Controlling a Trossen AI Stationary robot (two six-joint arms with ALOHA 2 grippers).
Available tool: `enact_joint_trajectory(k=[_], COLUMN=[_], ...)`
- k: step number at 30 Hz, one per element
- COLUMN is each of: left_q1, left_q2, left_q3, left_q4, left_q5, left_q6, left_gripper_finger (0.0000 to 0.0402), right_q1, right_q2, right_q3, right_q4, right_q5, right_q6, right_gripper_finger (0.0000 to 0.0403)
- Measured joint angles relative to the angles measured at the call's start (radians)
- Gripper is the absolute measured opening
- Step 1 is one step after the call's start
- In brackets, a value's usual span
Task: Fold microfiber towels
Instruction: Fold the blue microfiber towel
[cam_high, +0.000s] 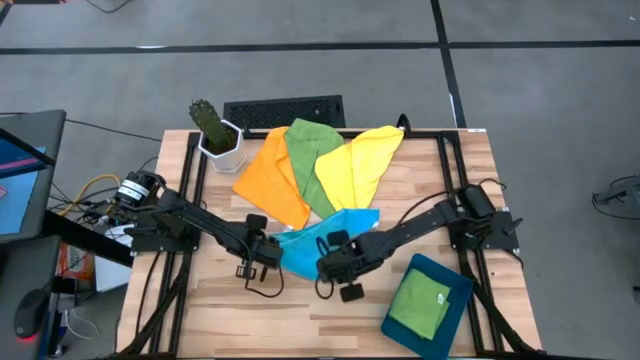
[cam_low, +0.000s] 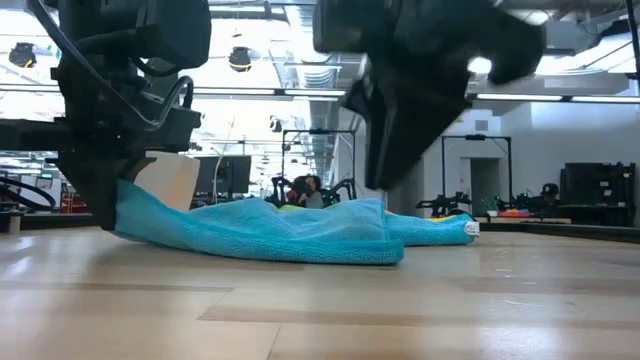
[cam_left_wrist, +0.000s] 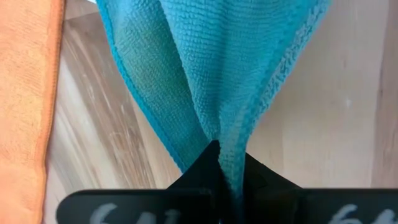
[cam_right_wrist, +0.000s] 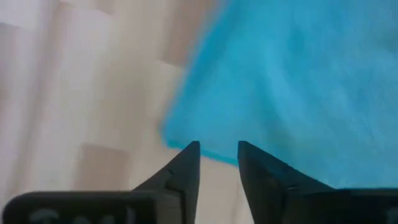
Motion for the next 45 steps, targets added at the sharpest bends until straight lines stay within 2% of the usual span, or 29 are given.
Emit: enact_joint_trajectory(k=[4,10,13,17,24,27,29,34,35,38,41,45], left_q1=[0.000,0.000,0.001,0.001,0.001,0.001,0.001,0.001,0.001,0.001,-0.008,-0.039], left_q2=[0.000,0.000,0.000,0.000,0.000,0.000,0.000,0.000,0.000,0.000,-0.001,-0.002], left_q3=[0.000,0.000,0.000,0.000,0.000,0.000,0.001,0.032,0.044,0.093,0.164,0.287], left_q4=[0.004,0.008,0.013,0.016,0.017,0.018,0.020,0.019,0.018,-0.011,-0.088,-0.234], left_q5=[-0.001,-0.004,-0.003,-0.003,-0.003,-0.003,-0.003,0.021,0.031,0.067,0.089,0.080], left_q6=[-0.001,0.004,0.004,-0.004,-0.028,-0.029,-0.042,-0.090,-0.094,-0.110,-0.135,-0.142], left_gripper_finger=[0.0000,0.0000,0.0000,0.0000,0.0000,0.0000,0.0000,0.0000,0.0000,0.0000,0.0000,0.0000], right_q1=[0.014,0.055,0.062,0.059,0.068,0.075,0.075,0.075,0.075,0.081,0.101,0.141], right_q2=[0.008,0.010,0.010,0.010,0.006,0.006,0.006,0.008,0.009,0.004,-0.059,-0.171], right_q3=[-0.005,-0.106,-0.145,-0.218,-0.287,-0.288,-0.289,-0.284,-0.277,-0.238,-0.179,-0.128], right_q4=[0.038,0.236,0.282,0.404,0.445,0.445,0.451,0.445,0.440,0.403,0.313,0.138], right_q5=[0.001,0.018,0.078,0.075,0.084,0.106,0.110,0.123,0.128,0.158,0.185,0.313], right_q6=[0.067,0.138,0.152,0.173,0.237,0.245,0.244,0.224,0.206,0.170,0.136,0.140], right_gripper_finger=[0.0173,0.0219,0.0225,0.0225,0.0220,0.0203,0.0173,0.0032,0.0020,0.0017,0.0009,0.0009])
